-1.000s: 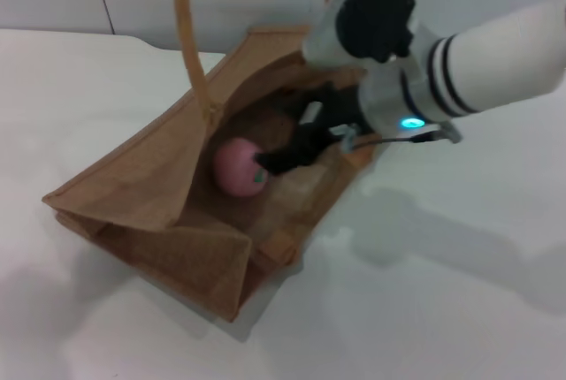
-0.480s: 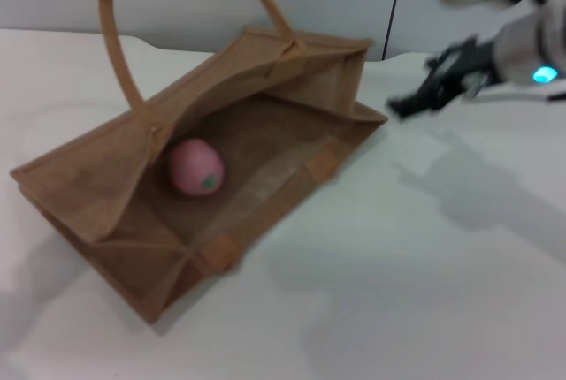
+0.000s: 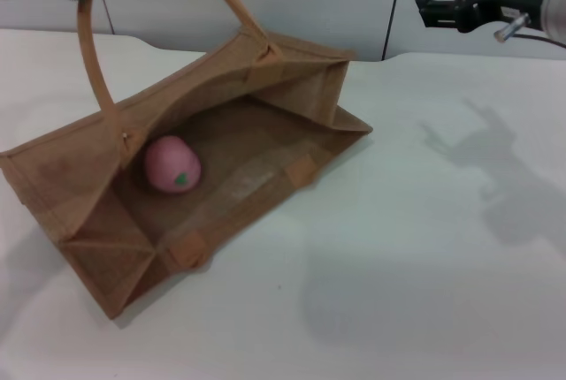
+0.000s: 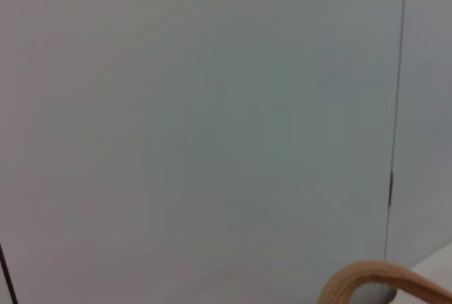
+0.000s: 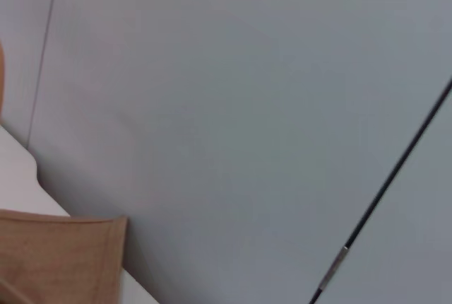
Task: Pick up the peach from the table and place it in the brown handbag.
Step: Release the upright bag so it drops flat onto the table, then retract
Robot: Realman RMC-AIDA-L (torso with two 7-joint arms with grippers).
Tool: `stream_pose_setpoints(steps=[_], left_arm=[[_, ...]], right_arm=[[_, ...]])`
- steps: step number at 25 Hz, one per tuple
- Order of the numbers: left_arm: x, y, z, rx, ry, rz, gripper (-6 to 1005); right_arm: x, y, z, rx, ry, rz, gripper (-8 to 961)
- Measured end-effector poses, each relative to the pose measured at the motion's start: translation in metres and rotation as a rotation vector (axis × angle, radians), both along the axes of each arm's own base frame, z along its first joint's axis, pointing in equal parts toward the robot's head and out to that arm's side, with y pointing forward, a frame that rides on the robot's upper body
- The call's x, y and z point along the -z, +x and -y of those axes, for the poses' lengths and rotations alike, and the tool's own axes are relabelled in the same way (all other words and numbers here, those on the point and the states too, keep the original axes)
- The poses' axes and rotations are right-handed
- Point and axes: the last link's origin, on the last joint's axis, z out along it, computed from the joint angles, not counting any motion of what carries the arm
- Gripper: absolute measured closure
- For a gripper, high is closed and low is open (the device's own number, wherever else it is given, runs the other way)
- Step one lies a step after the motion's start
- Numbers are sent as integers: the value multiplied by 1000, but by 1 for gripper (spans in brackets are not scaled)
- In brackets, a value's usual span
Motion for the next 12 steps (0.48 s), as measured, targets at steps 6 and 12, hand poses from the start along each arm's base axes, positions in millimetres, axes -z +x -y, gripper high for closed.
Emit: stream_pose_setpoints(steps=[6, 12], left_arm=[[-4, 4, -3, 24, 17, 39, 762], [5, 21, -8, 91, -29, 49, 723]], right_arm=[[2, 8, -3, 27, -11, 4, 61], [4, 9, -6, 37, -21, 5, 62]])
